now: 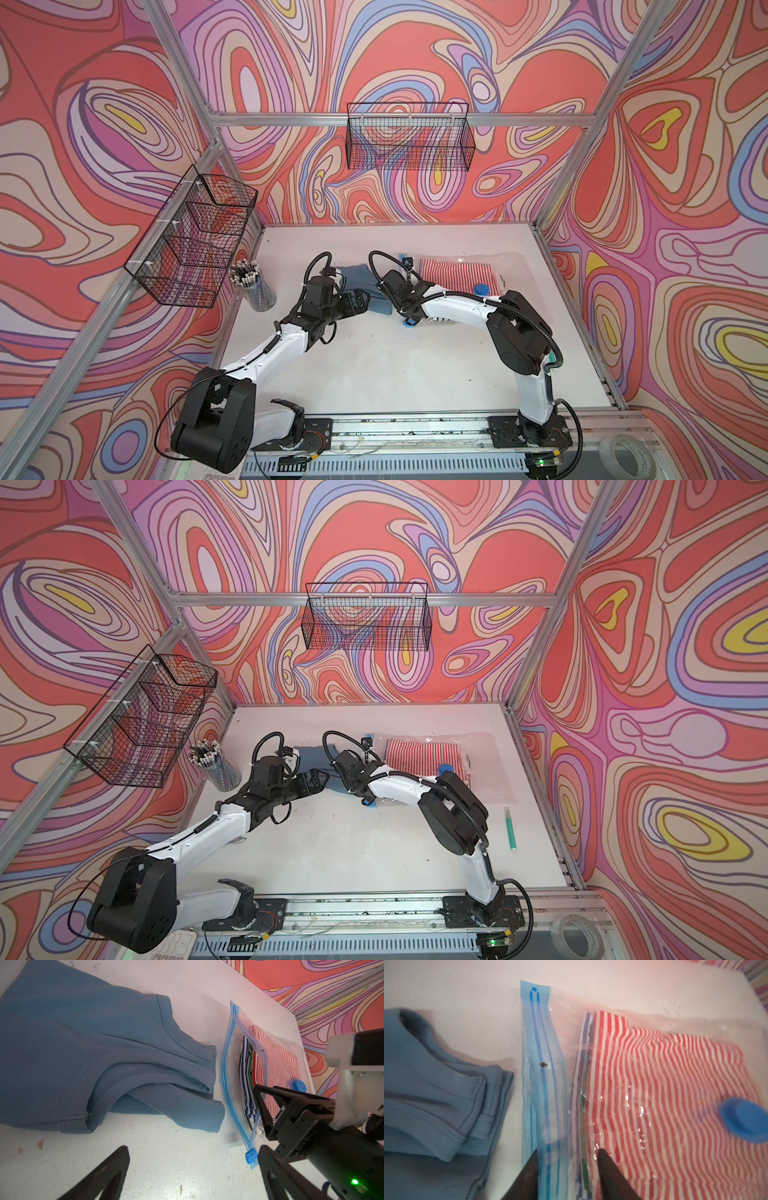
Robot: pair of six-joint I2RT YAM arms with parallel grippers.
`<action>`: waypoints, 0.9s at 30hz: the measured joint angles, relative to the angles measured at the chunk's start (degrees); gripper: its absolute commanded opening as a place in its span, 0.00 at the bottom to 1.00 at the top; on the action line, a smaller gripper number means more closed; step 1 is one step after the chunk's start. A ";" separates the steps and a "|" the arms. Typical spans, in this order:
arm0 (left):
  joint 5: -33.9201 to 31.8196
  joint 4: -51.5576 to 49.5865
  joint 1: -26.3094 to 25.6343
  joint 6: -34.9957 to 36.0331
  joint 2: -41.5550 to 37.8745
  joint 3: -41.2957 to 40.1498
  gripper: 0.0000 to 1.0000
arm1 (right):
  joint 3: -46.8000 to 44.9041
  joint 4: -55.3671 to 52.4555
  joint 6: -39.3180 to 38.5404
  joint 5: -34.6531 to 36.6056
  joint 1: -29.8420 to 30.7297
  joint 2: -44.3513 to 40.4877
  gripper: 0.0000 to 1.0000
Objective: Take the tank top out of the vacuum bag
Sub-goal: Take out the tank top from the vacuum bag.
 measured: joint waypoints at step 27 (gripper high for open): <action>11.67 22.45 -6.93 -13.05 20.09 3.98 0.88 | -7.34 6.60 -1.73 -11.19 -2.73 -10.78 0.00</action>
